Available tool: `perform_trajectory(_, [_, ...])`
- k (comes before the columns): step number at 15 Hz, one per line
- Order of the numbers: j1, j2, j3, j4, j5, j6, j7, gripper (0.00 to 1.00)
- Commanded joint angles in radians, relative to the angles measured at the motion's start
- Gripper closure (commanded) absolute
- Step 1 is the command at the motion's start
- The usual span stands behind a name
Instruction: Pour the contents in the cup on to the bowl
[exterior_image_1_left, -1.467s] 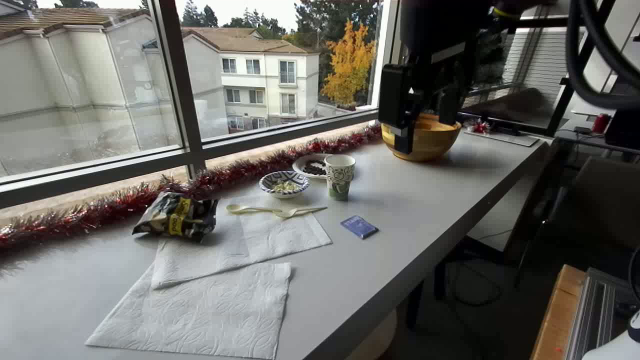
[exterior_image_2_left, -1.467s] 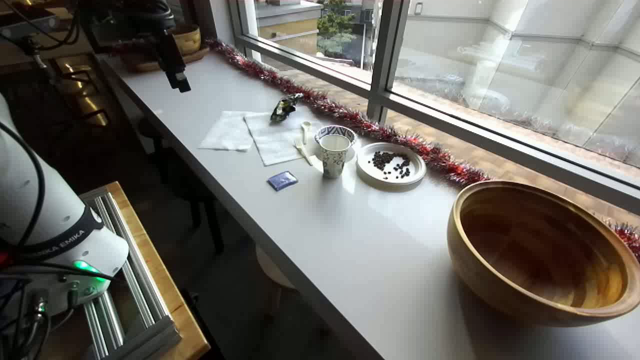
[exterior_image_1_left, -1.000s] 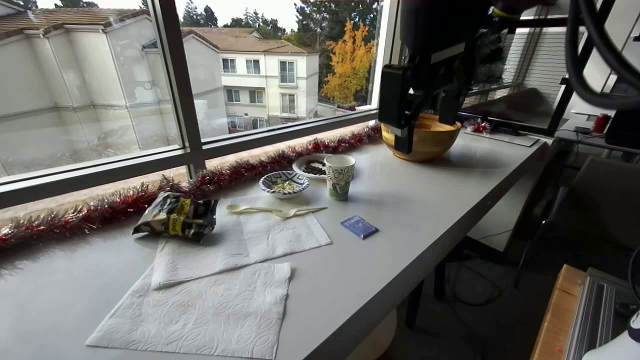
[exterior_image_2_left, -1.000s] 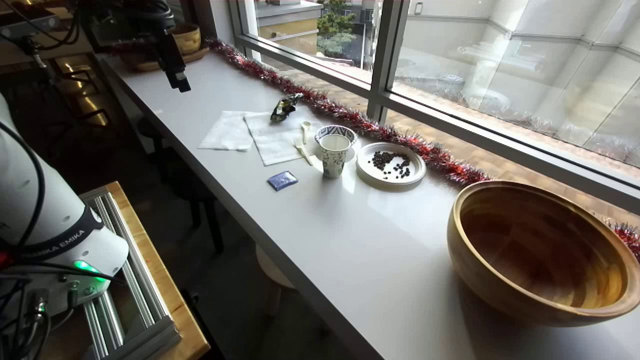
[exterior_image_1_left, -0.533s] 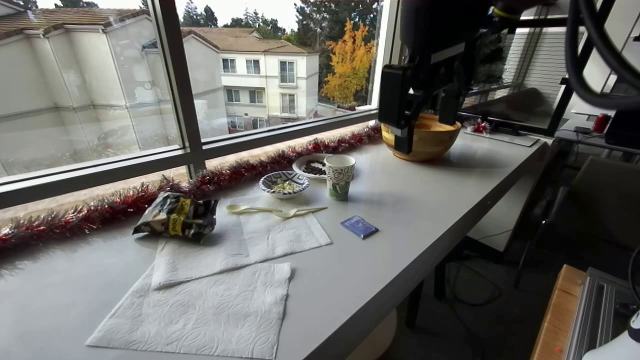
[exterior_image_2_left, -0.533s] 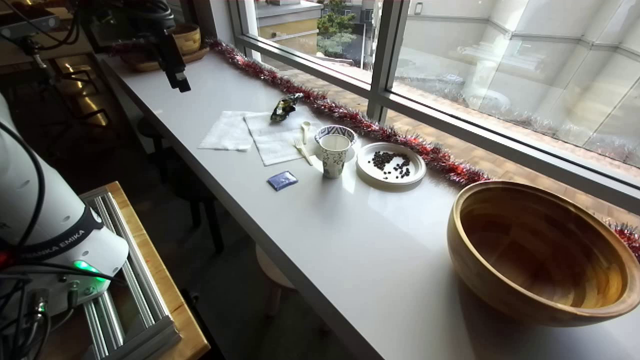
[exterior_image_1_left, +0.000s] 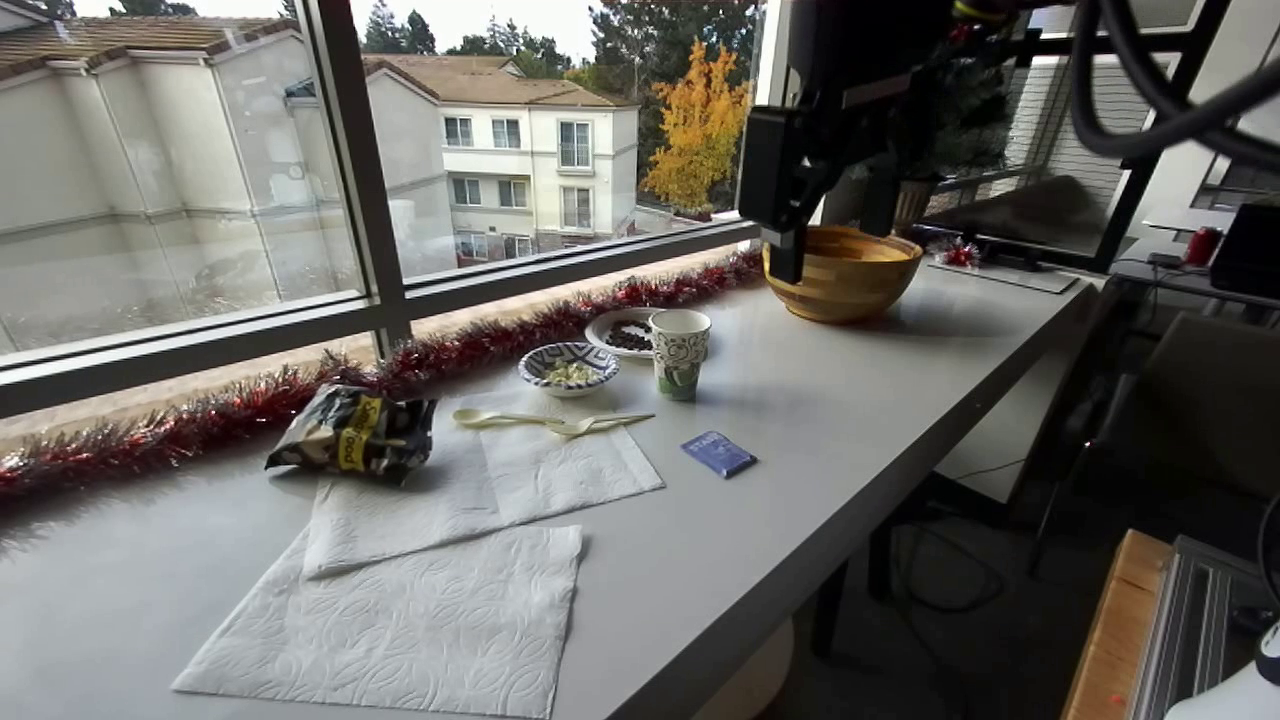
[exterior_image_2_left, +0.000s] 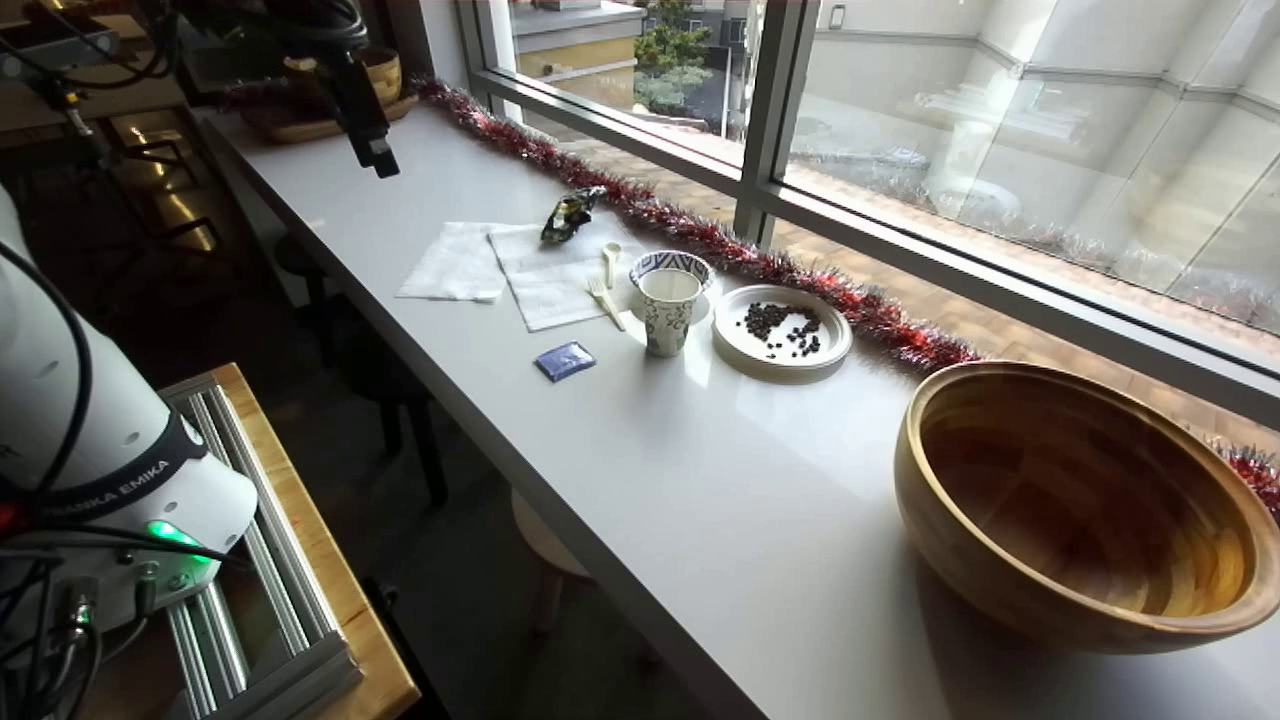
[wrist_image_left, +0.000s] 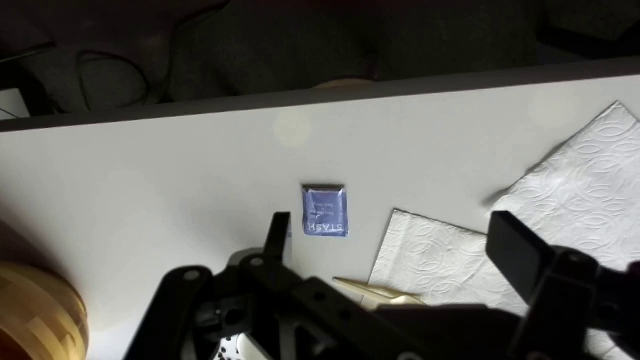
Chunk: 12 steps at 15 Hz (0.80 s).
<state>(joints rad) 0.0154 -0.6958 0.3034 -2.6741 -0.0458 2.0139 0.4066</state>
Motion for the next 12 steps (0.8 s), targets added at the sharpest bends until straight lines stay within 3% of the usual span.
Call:
perform_trajectory(1, [-0.043, 0.158, -0.079, 0.114, -0.037, 0.065, -0.056, 0.0])
perform_trajectory(12, [-0.059, 0.675, -0.216, 0.518, -0.033, 0.172, -0.088, 0.0])
